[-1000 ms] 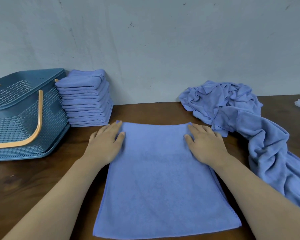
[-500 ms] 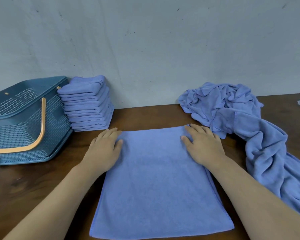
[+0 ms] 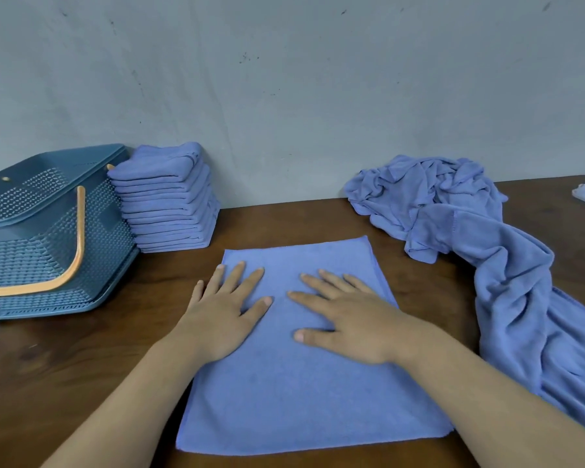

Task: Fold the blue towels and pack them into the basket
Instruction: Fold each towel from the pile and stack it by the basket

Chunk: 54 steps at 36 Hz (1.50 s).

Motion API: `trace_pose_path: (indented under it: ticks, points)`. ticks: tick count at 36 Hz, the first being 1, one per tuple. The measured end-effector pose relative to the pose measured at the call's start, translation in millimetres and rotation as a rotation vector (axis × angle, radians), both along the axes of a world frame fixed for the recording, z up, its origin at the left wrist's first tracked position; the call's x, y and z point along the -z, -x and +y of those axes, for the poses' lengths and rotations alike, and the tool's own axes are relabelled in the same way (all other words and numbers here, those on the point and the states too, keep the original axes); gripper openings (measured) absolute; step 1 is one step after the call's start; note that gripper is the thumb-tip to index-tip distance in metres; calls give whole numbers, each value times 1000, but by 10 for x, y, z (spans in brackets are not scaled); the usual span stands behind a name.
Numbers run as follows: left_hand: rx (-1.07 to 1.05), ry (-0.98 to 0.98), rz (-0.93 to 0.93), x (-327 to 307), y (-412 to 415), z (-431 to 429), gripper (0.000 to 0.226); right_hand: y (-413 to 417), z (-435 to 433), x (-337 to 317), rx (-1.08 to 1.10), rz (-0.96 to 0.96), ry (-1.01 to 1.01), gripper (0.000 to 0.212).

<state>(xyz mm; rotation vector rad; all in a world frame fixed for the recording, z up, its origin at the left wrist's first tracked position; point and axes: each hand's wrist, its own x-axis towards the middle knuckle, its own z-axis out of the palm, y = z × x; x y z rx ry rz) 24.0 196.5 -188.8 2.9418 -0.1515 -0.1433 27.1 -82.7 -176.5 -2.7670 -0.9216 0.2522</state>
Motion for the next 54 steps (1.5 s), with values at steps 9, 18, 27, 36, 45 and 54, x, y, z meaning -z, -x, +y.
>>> trace_pose_path:
  ticks: [9,18,27,36,45,54]
  points:
    - [-21,6,14,-17,-150,59,100,-368,-462,-21,302,43,-6,89]
    - [10,9,-168,-124,-370,12,105,-477,-323,65,306,-174,-96,77]
    - [2,-17,-36,74,-680,69,103,-579,-321,112,336,-3,-24,100]
    - [13,-125,-27,-169,-713,-16,95,-813,-266,20,330,22,55,100]
    - [83,-25,-46,-223,77,-471,63,61,334,-175,190,-74,-51,60]
    - [64,36,-91,28,769,-63,77,675,-250,37,277,-43,36,81]
